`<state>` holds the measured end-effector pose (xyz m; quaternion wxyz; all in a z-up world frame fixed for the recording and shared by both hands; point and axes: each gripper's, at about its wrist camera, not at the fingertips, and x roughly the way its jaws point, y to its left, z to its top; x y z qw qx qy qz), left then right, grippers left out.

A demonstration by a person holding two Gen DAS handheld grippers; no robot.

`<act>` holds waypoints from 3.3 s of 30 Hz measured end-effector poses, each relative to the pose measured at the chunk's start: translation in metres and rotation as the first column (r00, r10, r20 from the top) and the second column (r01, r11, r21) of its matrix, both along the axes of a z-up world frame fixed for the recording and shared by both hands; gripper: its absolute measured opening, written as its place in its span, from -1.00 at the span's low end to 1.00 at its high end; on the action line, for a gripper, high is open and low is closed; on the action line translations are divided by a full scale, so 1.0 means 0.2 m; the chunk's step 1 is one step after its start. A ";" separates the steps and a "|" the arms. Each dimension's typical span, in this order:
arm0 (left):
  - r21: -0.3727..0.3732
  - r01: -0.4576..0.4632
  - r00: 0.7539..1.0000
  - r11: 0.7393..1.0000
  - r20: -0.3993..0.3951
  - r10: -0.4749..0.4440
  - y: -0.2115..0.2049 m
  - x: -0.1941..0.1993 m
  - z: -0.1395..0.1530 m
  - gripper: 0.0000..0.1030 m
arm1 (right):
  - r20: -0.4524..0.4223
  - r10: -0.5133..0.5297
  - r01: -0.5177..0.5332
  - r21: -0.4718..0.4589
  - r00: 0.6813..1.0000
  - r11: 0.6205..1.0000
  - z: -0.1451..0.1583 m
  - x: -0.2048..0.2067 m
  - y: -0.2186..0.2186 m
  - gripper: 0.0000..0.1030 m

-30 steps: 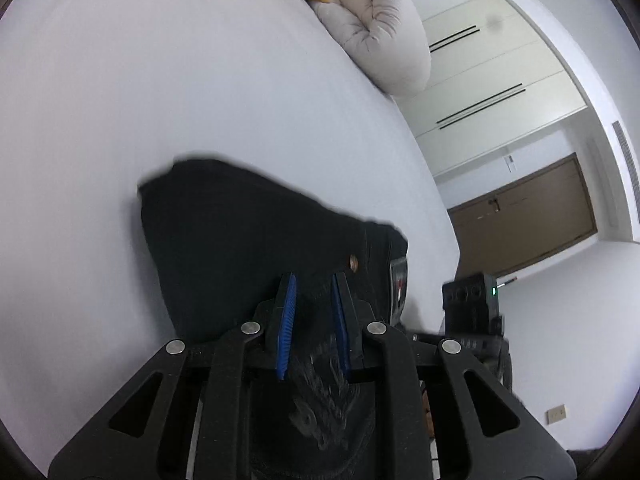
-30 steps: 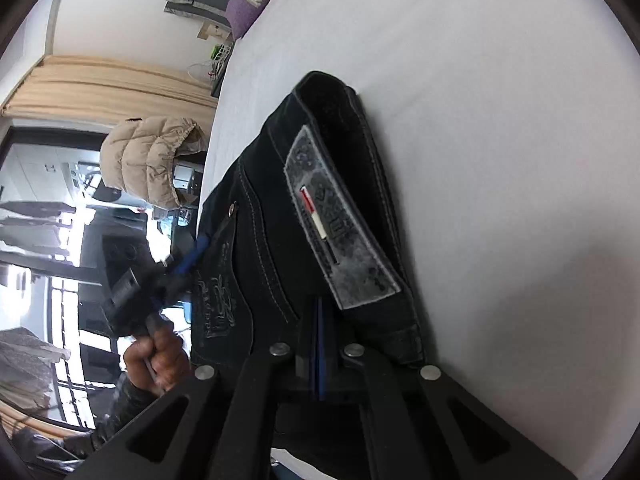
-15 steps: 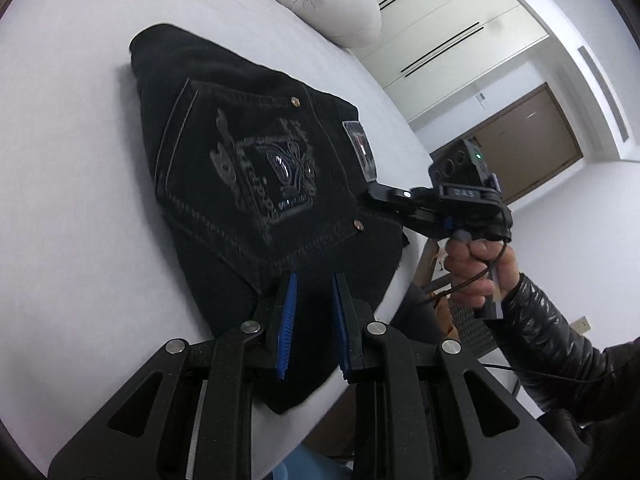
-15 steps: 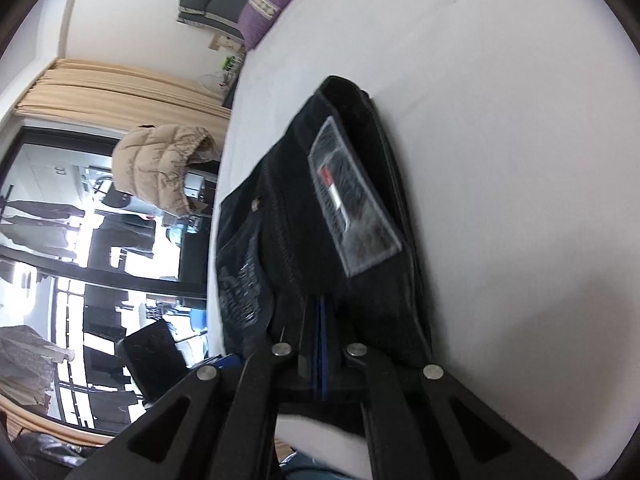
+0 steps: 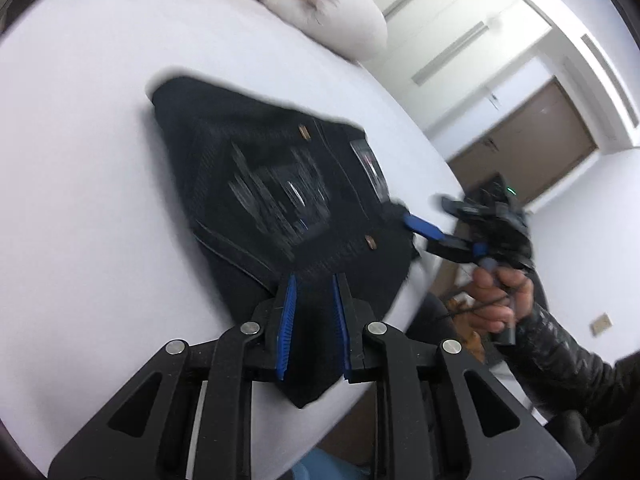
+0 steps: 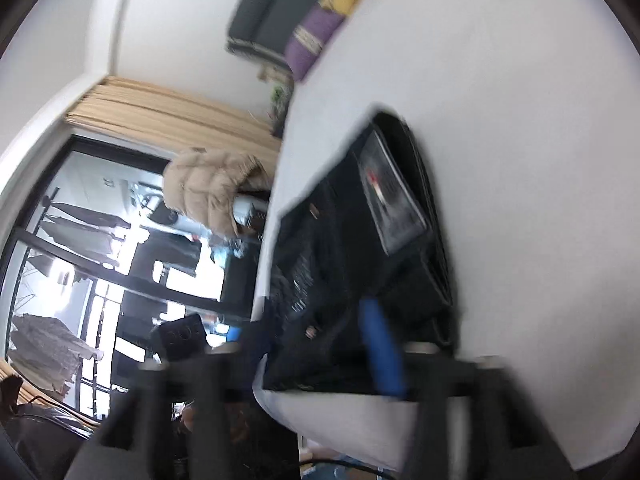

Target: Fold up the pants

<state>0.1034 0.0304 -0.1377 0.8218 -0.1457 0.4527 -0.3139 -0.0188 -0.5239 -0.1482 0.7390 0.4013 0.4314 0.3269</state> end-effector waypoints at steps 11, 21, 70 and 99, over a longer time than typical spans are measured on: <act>-0.112 -0.204 0.965 0.972 -0.188 0.181 0.17 0.31 -0.14 0.82 | -0.196 -0.008 -0.020 -0.141 0.981 0.990 -0.11 0.34 -0.11 0.26; -0.010 -0.130 0.953 0.991 -0.279 0.122 -0.09 0.52 -0.21 0.05 | -0.251 0.087 -0.137 -0.189 0.964 0.972 -0.16 0.50 0.14 -0.01; 0.053 -0.453 0.888 0.890 0.112 0.445 0.16 0.21 0.05 0.83 | -0.035 -0.132 0.117 -0.281 0.991 0.953 0.00 0.94 0.59 0.42; 0.323 -0.690 0.698 0.648 0.534 0.477 -0.46 -1.14 0.83 1.00 | 0.777 -0.242 0.695 -0.319 0.581 0.645 1.42 -0.51 0.67 1.00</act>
